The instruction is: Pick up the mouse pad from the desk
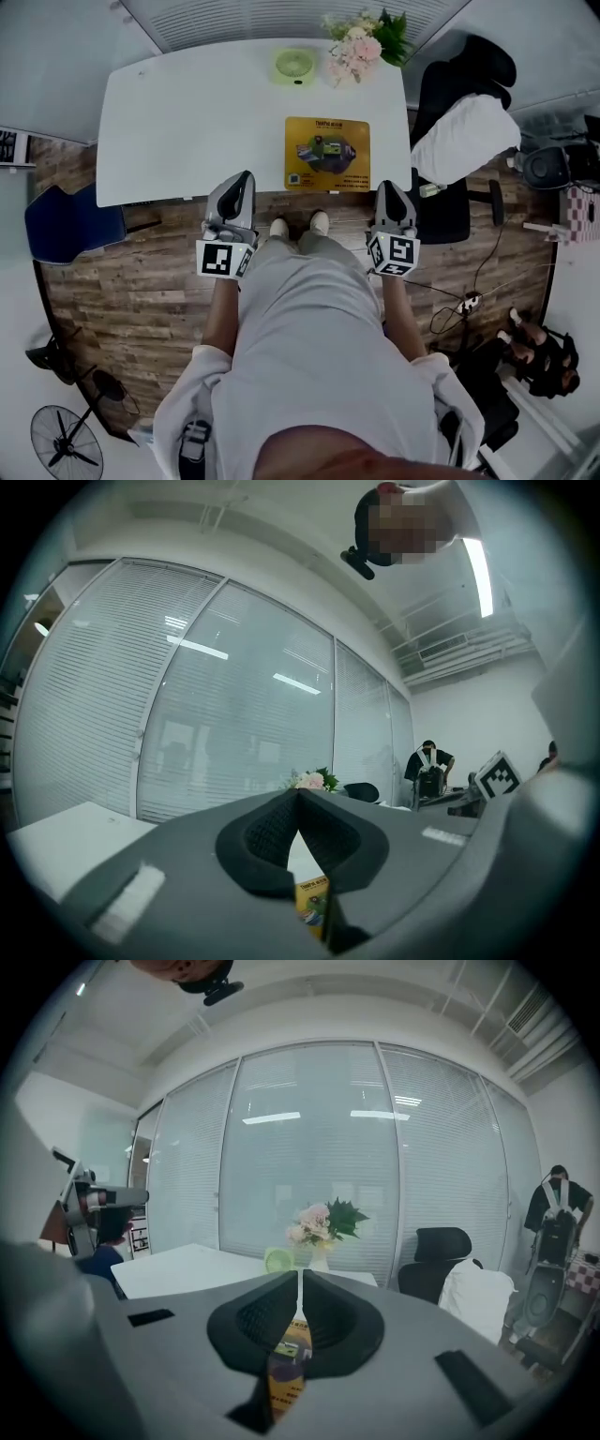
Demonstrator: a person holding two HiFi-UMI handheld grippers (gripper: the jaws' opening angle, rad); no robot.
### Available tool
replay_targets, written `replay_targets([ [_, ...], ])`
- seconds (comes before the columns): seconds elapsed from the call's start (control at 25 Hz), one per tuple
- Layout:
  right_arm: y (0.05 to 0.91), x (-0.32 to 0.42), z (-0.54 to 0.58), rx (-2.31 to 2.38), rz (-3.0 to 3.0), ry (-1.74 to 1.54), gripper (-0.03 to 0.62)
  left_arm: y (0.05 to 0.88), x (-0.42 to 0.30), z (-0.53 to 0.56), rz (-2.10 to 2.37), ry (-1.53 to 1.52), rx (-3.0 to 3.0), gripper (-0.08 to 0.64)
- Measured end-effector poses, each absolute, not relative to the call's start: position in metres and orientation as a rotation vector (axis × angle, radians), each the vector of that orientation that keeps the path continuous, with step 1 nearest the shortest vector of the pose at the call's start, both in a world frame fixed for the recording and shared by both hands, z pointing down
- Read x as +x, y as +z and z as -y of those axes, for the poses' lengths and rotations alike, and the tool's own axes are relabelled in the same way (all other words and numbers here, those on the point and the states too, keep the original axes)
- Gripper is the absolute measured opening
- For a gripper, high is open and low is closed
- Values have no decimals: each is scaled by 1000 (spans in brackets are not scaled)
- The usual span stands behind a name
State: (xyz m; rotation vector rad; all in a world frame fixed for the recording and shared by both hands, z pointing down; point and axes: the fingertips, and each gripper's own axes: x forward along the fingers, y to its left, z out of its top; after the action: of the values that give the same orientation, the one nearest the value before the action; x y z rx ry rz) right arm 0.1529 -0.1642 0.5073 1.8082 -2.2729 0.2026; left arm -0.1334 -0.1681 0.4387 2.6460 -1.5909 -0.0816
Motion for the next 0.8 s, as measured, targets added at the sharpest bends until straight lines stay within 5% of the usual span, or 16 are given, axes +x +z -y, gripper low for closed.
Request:
replay_targets([
  [0.2, 542, 155, 191, 1728, 2250, 247, 39, 439, -120, 167, 1635, -75, 2610, -6],
  [0.64, 647, 166, 234, 1523, 2116, 535, 262, 457, -116, 165, 1673, -5, 2570, -6],
  [0.8, 697, 177, 249, 1489, 1993, 633, 276, 461, -123, 161, 1705, 15, 2528, -6],
])
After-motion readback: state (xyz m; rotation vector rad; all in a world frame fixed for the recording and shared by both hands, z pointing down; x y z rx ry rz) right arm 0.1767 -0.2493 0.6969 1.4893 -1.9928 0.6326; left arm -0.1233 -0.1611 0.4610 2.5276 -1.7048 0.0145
